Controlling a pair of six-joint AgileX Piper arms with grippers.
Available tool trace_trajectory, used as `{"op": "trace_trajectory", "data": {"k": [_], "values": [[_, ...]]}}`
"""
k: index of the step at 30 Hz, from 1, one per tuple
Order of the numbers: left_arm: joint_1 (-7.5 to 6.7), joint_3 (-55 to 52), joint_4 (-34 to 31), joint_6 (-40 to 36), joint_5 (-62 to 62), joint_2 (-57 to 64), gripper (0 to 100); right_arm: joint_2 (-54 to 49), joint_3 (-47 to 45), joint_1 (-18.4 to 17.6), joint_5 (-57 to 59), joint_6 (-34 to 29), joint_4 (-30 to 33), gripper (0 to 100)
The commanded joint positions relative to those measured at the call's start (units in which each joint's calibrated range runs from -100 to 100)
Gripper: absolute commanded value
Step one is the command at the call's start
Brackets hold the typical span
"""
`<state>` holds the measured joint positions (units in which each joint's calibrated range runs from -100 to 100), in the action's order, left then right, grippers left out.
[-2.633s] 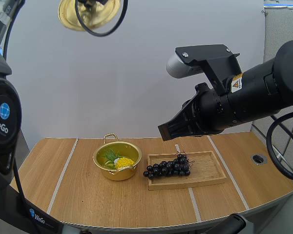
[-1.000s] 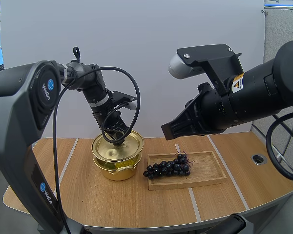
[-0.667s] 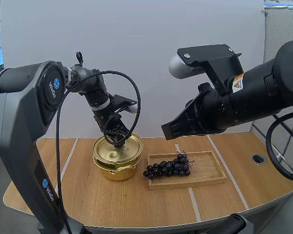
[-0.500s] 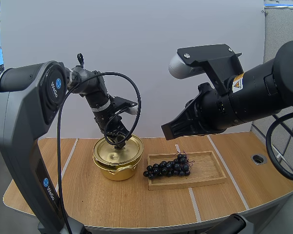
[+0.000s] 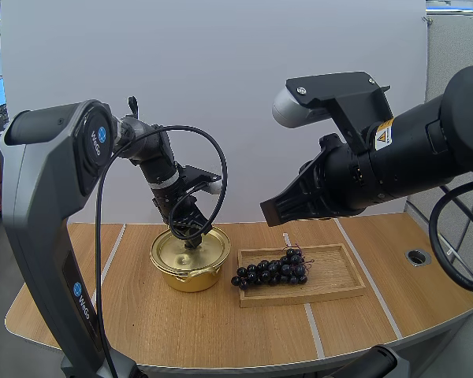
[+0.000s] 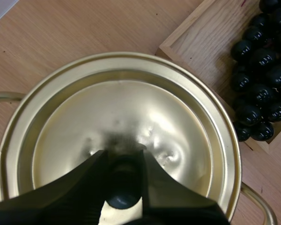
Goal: Open the pot, put the pineapple inside, and close it
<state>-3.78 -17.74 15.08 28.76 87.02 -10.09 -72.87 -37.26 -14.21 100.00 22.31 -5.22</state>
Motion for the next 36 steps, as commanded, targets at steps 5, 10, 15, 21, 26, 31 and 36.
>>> {"op": "trace_trajectory", "data": {"k": [5,10,15,21,26,31,36], "values": [[-0.04,-0.3,1.4,0.3,-2.2,-0.7,0,-0.6,0.0,0.2,0.0,0.0,-0.2,0],[-0.04,-0.3,1.4,0.3,-1.3,-0.7,22,-0.6,0.0,0.2,0.0,0.0,-0.2,0],[-0.04,-0.3,1.4,1.0,-1.5,-0.6,100,-0.6,0.0,0.2,0.0,0.0,-0.2,0],[-0.04,-0.3,1.4,0.6,-1.7,1.3,100,-0.6,0.0,0.2,0.0,0.0,-0.2,0],[-0.04,0.8,1.4,0.4,-0.2,4.4,100,-0.6,0.0,0.2,0.0,0.0,-0.2,0],[-0.04,4.1,1.4,-0.7,6.4,9.0,100,-0.6,0.0,0.2,0.0,0.0,-0.2,0],[-0.04,6.1,1.4,-1.3,11.6,16.2,100,-0.6,0.0,0.2,0.0,0.0,-0.2,0]]}}
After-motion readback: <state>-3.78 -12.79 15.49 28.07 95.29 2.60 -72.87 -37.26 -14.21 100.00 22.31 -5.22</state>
